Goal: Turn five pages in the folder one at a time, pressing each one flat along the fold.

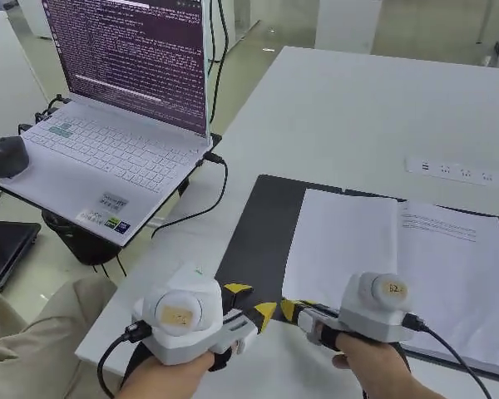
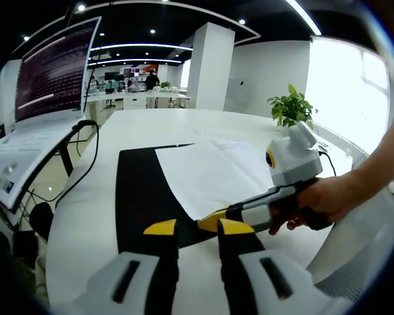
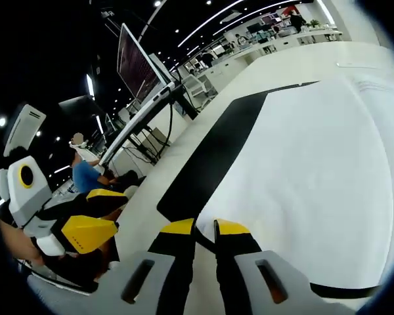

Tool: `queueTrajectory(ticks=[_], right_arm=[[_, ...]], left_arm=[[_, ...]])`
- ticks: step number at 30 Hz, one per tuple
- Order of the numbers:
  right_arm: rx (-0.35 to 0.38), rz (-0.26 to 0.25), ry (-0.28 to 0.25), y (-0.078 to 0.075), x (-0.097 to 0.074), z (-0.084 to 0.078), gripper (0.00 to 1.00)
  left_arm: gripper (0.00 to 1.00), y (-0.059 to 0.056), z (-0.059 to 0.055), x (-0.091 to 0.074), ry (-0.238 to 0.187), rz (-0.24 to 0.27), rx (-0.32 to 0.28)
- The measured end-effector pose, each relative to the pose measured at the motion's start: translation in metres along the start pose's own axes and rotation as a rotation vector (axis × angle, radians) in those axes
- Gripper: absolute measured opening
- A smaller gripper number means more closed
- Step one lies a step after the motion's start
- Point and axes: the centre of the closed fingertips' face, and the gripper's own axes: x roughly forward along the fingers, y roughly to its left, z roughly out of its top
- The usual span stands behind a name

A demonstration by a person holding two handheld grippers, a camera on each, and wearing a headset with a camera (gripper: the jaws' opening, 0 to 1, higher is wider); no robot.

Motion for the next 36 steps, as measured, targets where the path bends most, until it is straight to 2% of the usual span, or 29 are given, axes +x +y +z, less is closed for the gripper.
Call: queueTrajectory(ticks=[3,6,9,15,18,20,22,24,27,29,31,33,36], right_arm=[[-0.001,0.017,0.0,0.002,-0.002,-0.001,0.12],[0.039,0.062,0.004,0.006,-0.008,-0.002,0.17],[0.059,0.075,-0.035,0.004,-0.018,0.003,0.17],[0.053,0.021,-0.09,-0.019,-0.049,0.015,0.12],[0.094,-0.022,-0.143,-0.036,-0.062,0.027,0.1],[0.12,-0.039,-0.176,-0.042,-0.071,0.036,0.09],[0.128,-0.053,-0.191,-0.049,-0.076,0.041,0.09],[0.134,-0.062,-0.21,-0.055,-0.081,0.048,0.08],[0.154,-0.07,-0.227,-0.062,-0.084,0.056,0.08],[0.169,-0.069,-0.245,-0.066,-0.087,0.062,0.08],[0.175,-0.073,-0.254,-0.069,-0.088,0.067,0.07],[0.174,-0.074,-0.257,-0.072,-0.088,0.069,0.07],[0.178,-0.075,-0.259,-0.078,-0.087,0.073,0.05]], left_arm=[[0.22,0.002,-0.002,0.002,0.005,0.005,0.0],[0.22,0.002,-0.001,0.006,0.004,0.005,-0.001],[0.21,0.0,0.004,0.012,-0.009,0.008,0.001],[0.2,-0.008,0.0,0.035,0.013,-0.013,0.031],[0.2,-0.009,-0.009,0.054,0.041,-0.019,0.042],[0.2,-0.012,-0.015,0.063,0.059,-0.023,0.066],[0.21,-0.013,-0.024,0.071,0.096,-0.027,0.109],[0.21,-0.014,-0.029,0.079,0.109,-0.021,0.132],[0.2,-0.01,-0.037,0.087,0.142,0.004,0.139],[0.2,-0.009,-0.039,0.091,0.142,0.013,0.138],[0.2,-0.009,-0.044,0.094,0.159,0.019,0.144],[0.19,-0.007,-0.041,0.095,0.141,0.032,0.181],[0.18,-0.008,-0.041,0.093,0.134,0.035,0.177]])
